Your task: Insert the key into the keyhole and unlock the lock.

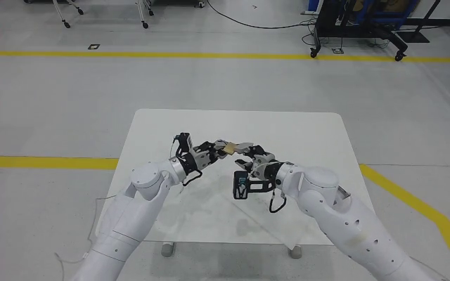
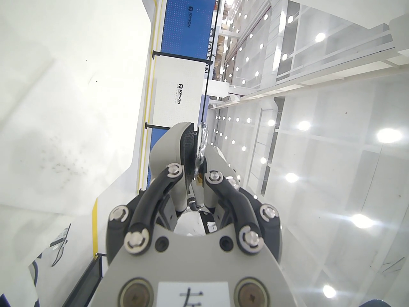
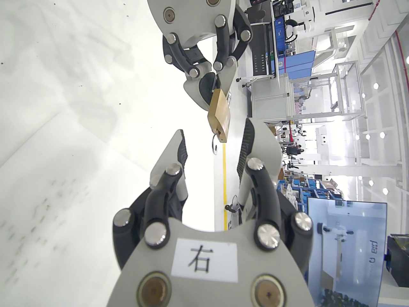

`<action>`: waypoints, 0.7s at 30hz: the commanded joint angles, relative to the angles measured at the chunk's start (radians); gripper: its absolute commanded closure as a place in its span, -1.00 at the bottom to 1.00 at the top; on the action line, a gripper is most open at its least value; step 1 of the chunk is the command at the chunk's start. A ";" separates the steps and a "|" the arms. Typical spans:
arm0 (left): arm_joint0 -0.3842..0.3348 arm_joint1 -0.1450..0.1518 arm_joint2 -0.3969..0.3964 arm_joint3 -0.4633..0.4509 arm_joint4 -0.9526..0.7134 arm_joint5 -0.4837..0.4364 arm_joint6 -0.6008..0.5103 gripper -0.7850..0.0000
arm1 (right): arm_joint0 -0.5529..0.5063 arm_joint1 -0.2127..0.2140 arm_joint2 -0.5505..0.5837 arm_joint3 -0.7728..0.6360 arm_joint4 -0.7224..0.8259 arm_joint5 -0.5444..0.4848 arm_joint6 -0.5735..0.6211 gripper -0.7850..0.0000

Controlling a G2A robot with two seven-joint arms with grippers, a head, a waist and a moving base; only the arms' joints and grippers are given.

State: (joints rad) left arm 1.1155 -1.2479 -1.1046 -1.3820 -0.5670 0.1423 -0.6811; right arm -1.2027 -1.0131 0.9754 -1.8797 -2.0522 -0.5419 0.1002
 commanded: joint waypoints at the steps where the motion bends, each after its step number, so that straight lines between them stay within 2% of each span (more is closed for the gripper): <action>1: -0.002 0.001 0.004 0.000 0.008 -0.003 -0.023 1.00 | 0.008 -0.004 -0.002 0.017 0.011 0.008 -0.006 0.20; 7: -0.005 0.001 0.011 0.002 0.022 -0.006 -0.047 1.00 | 0.034 -0.015 -0.013 0.049 0.030 0.000 0.005 0.30; 8: -0.005 0.001 0.011 0.003 0.023 -0.006 -0.048 1.00 | 0.038 -0.016 -0.014 0.052 0.035 -0.004 0.005 0.41; 10: -0.006 0.001 0.012 0.004 0.026 -0.008 -0.048 1.00 | 0.042 -0.019 -0.011 0.058 0.054 -0.005 -0.004 1.00; 16: -0.007 0.001 0.018 0.002 0.037 -0.014 -0.060 1.00 | 0.037 -0.023 0.015 0.086 0.127 -0.002 -0.032 1.00; 21: -0.007 0.001 0.017 0.001 0.042 -0.026 -0.068 1.00 | 0.026 -0.024 0.069 0.135 0.298 -0.017 -0.140 1.00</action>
State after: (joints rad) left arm 1.1079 -1.2468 -1.0871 -1.3810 -0.5256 0.1184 -0.7479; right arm -1.1759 -1.0378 1.0331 -1.7580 -1.7933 -0.5493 -0.0167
